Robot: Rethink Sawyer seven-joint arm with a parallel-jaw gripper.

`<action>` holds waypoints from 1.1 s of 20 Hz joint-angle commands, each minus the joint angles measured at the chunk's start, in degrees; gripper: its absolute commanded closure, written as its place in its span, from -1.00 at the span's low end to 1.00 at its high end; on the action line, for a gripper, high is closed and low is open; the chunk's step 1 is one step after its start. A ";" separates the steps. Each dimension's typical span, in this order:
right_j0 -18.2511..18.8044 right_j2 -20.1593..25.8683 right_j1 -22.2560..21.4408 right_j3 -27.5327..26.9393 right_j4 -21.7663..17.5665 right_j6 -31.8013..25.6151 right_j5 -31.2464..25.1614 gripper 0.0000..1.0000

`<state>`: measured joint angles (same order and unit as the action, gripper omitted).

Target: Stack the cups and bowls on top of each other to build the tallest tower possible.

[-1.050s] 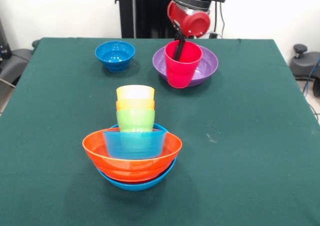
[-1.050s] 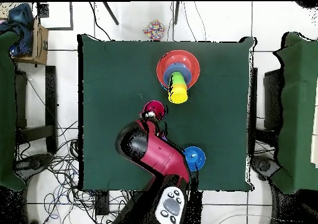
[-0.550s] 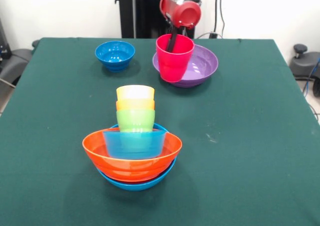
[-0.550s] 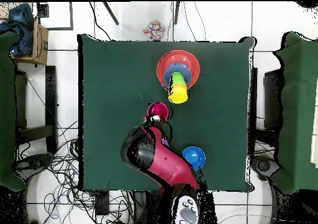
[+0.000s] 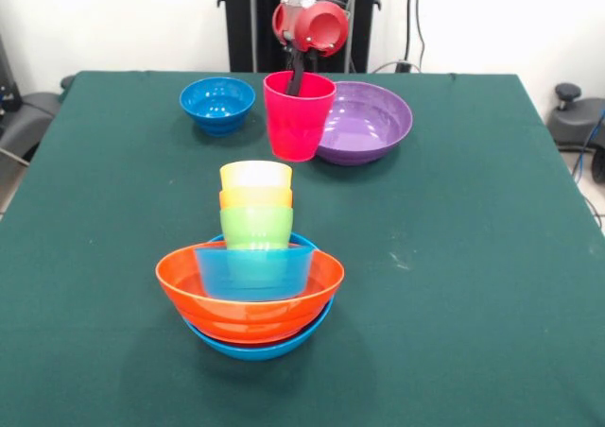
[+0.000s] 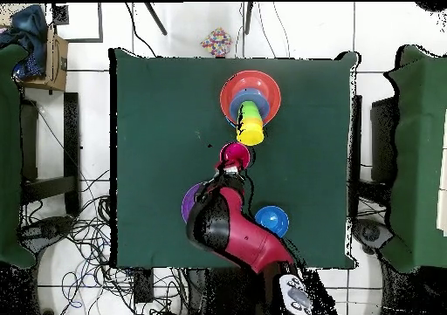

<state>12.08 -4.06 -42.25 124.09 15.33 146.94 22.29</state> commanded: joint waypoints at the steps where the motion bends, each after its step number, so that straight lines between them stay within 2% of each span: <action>1: 1.63 9.12 2.61 4.60 -6.41 17.68 8.34 1.00; 8: 2.79 9.01 2.80 5.00 -11.04 19.34 13.07 1.00; 14: 3.22 9.83 2.34 6.04 -12.97 23.23 15.32 1.00; 19: 3.50 10.00 4.87 4.81 -14.91 24.60 19.85 1.00; 22: 4.91 11.25 5.75 4.73 -17.02 26.59 22.09 1.00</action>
<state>14.77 1.05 -41.32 126.99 2.72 158.18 40.08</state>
